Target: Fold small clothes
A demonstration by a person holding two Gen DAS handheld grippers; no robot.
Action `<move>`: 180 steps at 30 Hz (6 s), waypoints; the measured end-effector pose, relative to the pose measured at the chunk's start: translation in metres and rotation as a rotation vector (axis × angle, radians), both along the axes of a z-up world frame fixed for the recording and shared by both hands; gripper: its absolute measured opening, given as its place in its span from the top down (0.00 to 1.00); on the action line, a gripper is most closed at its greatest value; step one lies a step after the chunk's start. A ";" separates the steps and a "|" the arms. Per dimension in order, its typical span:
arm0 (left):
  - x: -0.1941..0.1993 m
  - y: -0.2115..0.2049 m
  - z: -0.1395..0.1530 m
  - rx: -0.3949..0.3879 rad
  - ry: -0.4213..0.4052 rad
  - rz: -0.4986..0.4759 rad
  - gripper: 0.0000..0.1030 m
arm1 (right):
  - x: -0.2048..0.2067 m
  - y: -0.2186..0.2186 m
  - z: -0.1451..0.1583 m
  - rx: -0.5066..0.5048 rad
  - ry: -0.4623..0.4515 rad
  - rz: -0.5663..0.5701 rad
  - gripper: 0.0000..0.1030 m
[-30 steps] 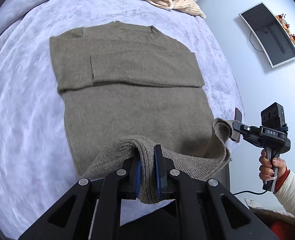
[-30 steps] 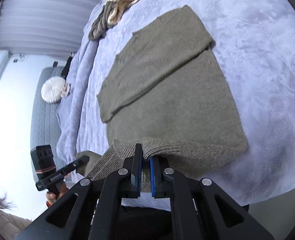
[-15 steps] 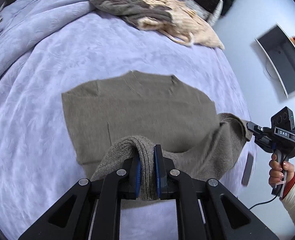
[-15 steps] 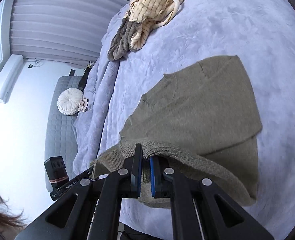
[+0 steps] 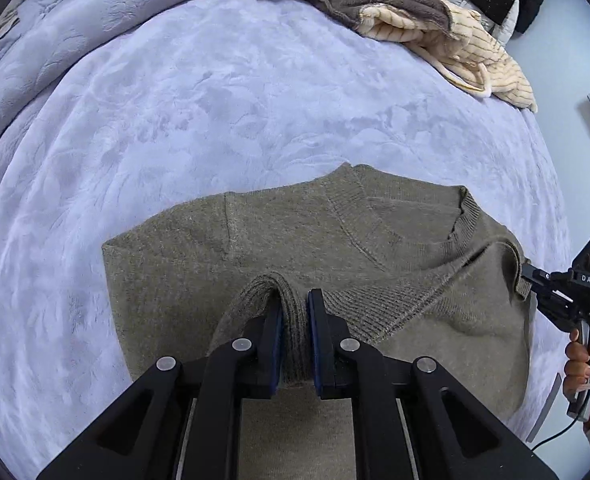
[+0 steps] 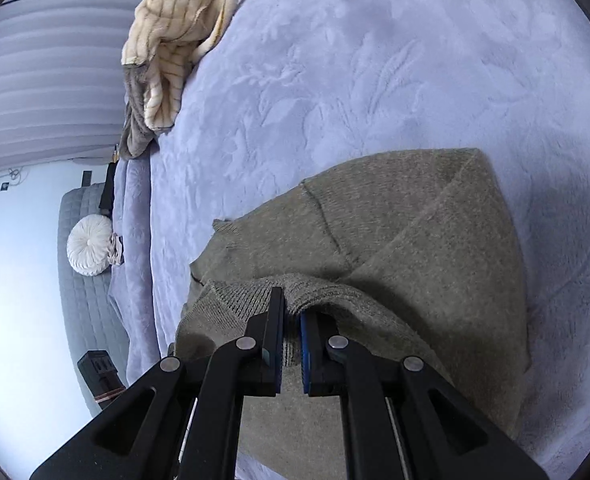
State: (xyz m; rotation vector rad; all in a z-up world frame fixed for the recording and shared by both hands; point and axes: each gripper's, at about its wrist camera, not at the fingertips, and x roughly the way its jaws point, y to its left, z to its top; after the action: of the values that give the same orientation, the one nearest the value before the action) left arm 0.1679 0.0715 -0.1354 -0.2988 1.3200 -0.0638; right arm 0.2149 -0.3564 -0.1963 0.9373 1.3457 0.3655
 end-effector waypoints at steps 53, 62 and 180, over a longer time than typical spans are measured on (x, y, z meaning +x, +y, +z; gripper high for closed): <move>-0.033 0.038 0.009 0.206 0.018 0.084 0.53 | -0.011 0.004 0.051 -0.519 -0.131 0.254 0.74; -0.133 0.045 -0.019 -0.107 0.205 0.259 0.52 | -0.122 -0.004 0.045 -0.225 -0.032 0.177 0.44; -0.173 0.066 -0.006 0.074 0.099 0.209 0.01 | -0.179 0.243 0.035 -0.303 -0.052 0.531 0.65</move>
State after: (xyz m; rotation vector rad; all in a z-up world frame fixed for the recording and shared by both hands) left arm -0.0053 0.1374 -0.1416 -0.3793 1.3787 0.1776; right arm 0.0356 -0.1134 -0.1615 0.3077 1.5414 0.5644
